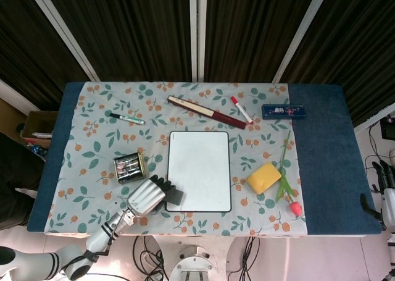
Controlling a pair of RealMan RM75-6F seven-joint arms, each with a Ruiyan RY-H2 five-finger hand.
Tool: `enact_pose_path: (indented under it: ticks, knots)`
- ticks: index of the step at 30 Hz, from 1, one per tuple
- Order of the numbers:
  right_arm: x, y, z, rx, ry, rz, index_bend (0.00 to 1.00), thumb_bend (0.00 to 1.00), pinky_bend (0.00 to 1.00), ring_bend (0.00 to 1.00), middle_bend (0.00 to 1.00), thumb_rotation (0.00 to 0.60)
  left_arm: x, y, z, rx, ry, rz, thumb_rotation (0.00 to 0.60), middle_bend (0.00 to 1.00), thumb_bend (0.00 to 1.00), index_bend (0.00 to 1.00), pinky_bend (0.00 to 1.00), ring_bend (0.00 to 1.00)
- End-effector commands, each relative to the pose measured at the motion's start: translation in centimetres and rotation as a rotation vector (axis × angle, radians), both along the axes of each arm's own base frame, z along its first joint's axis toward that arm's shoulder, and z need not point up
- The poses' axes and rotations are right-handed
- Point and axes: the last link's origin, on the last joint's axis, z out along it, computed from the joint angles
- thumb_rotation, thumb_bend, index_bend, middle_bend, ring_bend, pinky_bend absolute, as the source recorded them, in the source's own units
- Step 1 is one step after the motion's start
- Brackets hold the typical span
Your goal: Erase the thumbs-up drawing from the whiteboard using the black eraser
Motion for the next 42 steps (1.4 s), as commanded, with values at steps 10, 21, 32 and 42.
enact_pose_path:
  ticks: [10, 21, 32, 42]
  knots:
    - [0.0, 0.1, 0.1, 0.001, 0.0, -0.004, 0.0, 0.34, 0.0, 0.0, 0.0, 0.6, 0.4, -1.8, -0.4, -0.045, -0.009, -0.028, 0.6, 0.76, 0.51, 0.83, 0.73, 0.64]
    - [0.0, 0.1, 0.2, -0.001, 0.002, -0.004, 0.0, 0.34, 0.0, 0.0, 0.0, 0.6, 0.3, -0.7, -0.1, -0.017, -0.003, -0.009, 0.6, 0.76, 0.51, 0.83, 0.73, 0.64]
    - [0.0, -0.2, 0.0, 0.008, -0.003, -0.003, 0.0, 0.34, 0.0, 0.0, 0.0, 0.6, 0.8, -1.1, -0.4, -0.039, -0.017, -0.004, 0.6, 0.76, 0.51, 0.83, 0.73, 0.64]
    - [-0.3, 0.0, 0.4, -0.002, -0.01, -0.007, 0.0, 0.34, 0.0, 0.0, 0.0, 0.6, 3.2, -1.7, -1.2, -0.072, -0.069, -0.028, 0.6, 0.76, 0.51, 0.83, 0.73, 0.64]
